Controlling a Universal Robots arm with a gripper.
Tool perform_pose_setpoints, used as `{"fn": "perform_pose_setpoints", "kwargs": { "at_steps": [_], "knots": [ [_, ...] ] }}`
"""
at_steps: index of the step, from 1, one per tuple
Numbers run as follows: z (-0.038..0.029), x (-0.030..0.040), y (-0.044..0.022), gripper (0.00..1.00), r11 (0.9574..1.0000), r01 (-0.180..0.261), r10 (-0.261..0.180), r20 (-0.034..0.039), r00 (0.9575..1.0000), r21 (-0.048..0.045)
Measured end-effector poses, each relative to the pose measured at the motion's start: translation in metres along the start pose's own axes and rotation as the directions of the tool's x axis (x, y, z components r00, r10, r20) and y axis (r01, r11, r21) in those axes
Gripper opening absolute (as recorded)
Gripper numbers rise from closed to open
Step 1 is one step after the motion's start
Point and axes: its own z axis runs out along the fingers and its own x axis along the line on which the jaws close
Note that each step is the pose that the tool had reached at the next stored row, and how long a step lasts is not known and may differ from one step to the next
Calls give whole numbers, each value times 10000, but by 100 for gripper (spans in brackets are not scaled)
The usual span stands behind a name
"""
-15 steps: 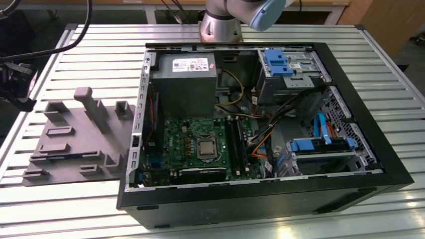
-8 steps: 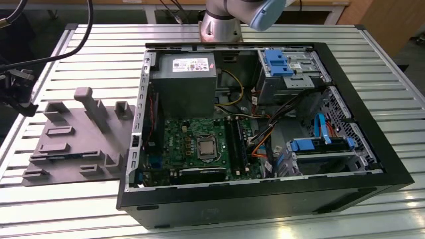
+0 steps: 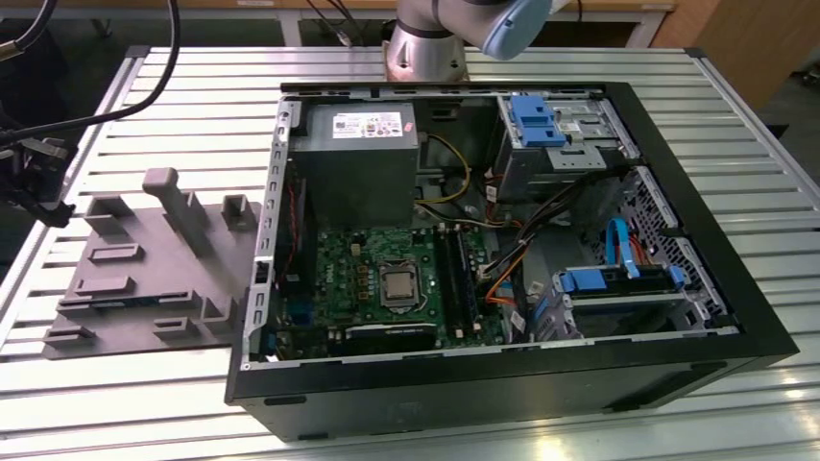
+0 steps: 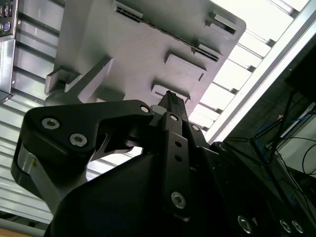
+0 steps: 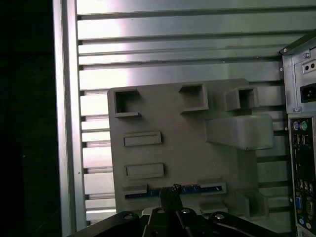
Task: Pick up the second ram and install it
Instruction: 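Pick up the second ram and move it above second insertion slot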
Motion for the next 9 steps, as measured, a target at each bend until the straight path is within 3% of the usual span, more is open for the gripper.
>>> {"fn": "perform_pose_setpoints", "kwargs": {
  "at_steps": [9],
  "knots": [
    [0,0,0,11,10000,48,-48,-2,10000,-1]
  ]
}}
